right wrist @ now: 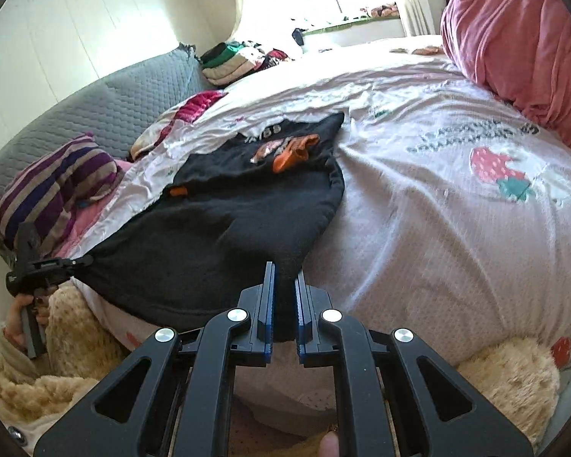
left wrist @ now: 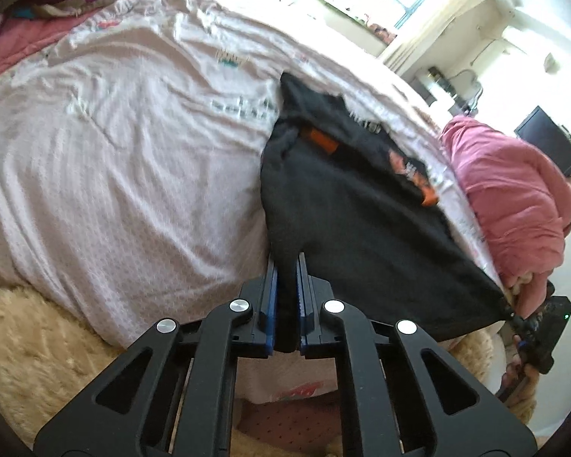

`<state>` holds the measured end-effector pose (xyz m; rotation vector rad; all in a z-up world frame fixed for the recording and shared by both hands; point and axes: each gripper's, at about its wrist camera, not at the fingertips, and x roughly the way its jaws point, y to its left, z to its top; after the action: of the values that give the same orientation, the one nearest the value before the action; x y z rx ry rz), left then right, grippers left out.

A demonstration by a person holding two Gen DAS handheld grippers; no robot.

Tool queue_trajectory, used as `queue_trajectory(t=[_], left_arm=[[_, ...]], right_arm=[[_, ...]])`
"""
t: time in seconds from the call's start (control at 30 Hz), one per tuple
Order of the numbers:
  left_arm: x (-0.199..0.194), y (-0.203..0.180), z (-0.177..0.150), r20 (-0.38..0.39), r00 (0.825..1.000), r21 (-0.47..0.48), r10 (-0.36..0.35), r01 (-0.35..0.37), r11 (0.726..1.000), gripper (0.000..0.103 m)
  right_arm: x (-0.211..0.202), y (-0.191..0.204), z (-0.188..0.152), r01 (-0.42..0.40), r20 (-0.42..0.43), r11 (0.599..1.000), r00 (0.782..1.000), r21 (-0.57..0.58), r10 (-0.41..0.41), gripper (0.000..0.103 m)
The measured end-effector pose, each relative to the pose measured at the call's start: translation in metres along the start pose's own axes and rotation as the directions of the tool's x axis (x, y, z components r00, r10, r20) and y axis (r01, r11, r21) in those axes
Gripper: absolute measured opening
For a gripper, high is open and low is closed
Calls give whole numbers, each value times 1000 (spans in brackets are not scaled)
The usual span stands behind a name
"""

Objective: Fold small clothes
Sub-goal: 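Lift the hem with both grippers and fold it toward the collar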

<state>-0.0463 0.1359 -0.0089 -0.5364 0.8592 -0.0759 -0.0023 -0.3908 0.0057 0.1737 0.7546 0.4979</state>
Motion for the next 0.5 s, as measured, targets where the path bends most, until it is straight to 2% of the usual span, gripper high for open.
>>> queue_trajectory(t=[0.23, 0.5], left_arm=[[-15, -3, 22, 60, 996, -9, -61, 62, 998, 3], [-17, -4, 47, 101, 992, -5, -72, 73, 997, 3]], right_arm=[[-7, 3, 21, 5, 55, 1000, 998, -26, -4, 8], [-8, 5, 44, 9, 97, 999, 995, -40, -5, 8]])
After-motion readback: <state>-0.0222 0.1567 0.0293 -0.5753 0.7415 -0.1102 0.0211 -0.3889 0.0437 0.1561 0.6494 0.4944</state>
